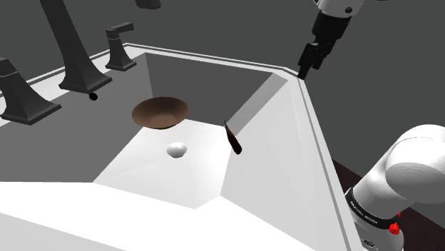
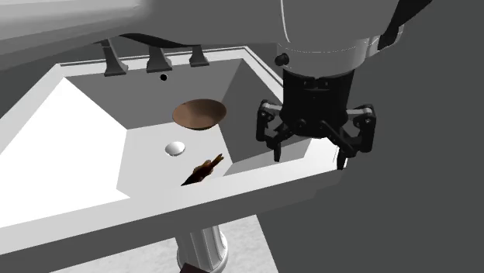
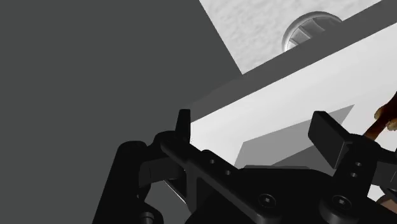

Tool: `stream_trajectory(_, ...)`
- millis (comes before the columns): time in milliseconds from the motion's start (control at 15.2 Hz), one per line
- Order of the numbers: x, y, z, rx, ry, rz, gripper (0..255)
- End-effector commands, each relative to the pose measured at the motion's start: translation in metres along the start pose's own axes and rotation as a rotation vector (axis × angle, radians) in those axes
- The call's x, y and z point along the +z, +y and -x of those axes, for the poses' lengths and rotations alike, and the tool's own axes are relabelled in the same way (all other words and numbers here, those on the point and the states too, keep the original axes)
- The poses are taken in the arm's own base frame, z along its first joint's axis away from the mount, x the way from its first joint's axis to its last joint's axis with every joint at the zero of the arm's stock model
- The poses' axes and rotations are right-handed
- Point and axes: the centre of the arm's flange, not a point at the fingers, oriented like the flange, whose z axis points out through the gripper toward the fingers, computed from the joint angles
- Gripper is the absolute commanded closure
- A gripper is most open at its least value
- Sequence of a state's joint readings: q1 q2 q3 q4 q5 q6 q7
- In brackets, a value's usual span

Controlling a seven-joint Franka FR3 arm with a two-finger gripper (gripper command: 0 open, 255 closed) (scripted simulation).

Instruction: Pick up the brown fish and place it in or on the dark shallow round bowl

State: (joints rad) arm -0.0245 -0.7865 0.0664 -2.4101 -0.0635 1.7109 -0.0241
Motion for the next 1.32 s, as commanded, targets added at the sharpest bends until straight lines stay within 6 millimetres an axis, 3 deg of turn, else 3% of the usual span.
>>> stream_trajectory(0, 0.000, 0.000, 0.000, 0.000, 0.000, 0.000, 0)
stream_trajectory(858, 0.073, -0.147, -0.016, 0.262, 0.087, -0.044, 0)
stream_trajectory(924, 0.050, -0.104, -0.016, 0.127, 0.166, 0.277, 0)
stream_trajectory(1254, 0.072, -0.134, -0.041, 0.175, 0.098, 0.187, 0)
